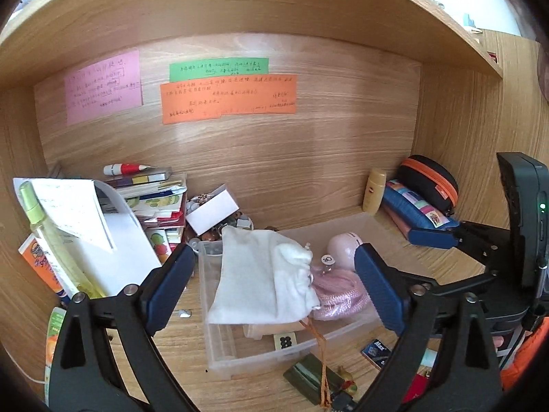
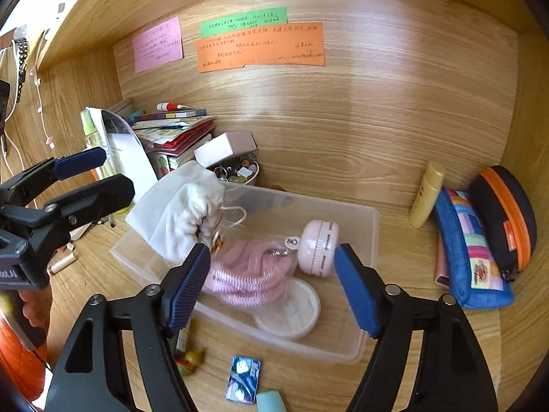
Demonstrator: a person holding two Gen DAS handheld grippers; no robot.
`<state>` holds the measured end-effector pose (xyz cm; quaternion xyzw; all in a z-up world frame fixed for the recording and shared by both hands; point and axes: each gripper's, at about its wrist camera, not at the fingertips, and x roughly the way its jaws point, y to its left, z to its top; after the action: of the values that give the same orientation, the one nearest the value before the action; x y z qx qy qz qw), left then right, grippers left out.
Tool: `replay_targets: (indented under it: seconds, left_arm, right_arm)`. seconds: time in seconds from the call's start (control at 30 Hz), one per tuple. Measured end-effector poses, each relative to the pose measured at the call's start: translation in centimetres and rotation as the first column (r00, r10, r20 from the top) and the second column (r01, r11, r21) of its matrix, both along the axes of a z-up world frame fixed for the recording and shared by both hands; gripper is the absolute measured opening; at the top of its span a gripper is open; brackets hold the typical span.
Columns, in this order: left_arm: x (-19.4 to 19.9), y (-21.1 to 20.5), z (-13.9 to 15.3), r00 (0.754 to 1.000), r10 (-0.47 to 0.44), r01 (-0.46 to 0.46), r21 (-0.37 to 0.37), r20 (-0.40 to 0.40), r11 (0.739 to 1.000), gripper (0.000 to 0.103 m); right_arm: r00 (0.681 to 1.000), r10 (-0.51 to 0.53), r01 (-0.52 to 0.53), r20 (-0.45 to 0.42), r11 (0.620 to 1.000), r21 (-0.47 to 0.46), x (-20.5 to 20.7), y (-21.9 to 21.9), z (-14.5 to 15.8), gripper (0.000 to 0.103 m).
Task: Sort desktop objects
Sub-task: 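Carry the cloth pouch and rope bag into the clear box and release both, then grasp the green glass bottle with the left gripper while the right grasps the light-blue tube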
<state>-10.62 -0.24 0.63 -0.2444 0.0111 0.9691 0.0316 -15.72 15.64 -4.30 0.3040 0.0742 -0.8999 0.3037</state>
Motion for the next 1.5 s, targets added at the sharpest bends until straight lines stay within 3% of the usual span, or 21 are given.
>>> replay_targets:
  seconds: [0.3,0.6,0.97,1.3,1.43,1.5]
  left_arm:
    - [1.6,-0.9,-1.2,0.998,0.038,-0.039,0.004,0.044,0.999,0.097]
    - [2.8,-0.8,-4.9,0.987,0.044,-0.045,0.003,0.154,0.999,0.097]
    - [3.2,1.3,-9.6,0.953,-0.007,-0.001,0.025,0.301,1.0,0.097]
    - [1.6,2.7,-12.1,0.922,-0.027,0.013,0.039,0.386,0.999,0.097]
    - [0.8,2.3,-12.7,0.91,-0.026,-0.008,0.079,0.413,0.997,0.097]
    - [0.7,2.1,-12.9,0.908,-0.03,-0.012,0.097,0.418,0.995,0.097]
  right_arm:
    - [1.0,-0.016,0.017,-0.023,0.998,0.055,2.1,1.9,-0.9,0.08]
    - [0.998,-0.042,0.036,0.052,0.992,0.118,3.0,4.3,-4.4,0.081]
    - [0.993,-0.019,-0.003,0.117,0.983,0.183,5.0,5.2,-7.6,0.081]
    - [0.988,0.002,-0.028,0.157,0.987,0.161,5.7,6.3,-8.4,0.08]
    - [0.985,0.022,-0.049,0.169,0.987,0.156,6.0,6.3,-8.6,0.08]
    - [0.985,0.036,-0.063,0.17,0.985,0.159,6.2,6.1,-8.8,0.07]
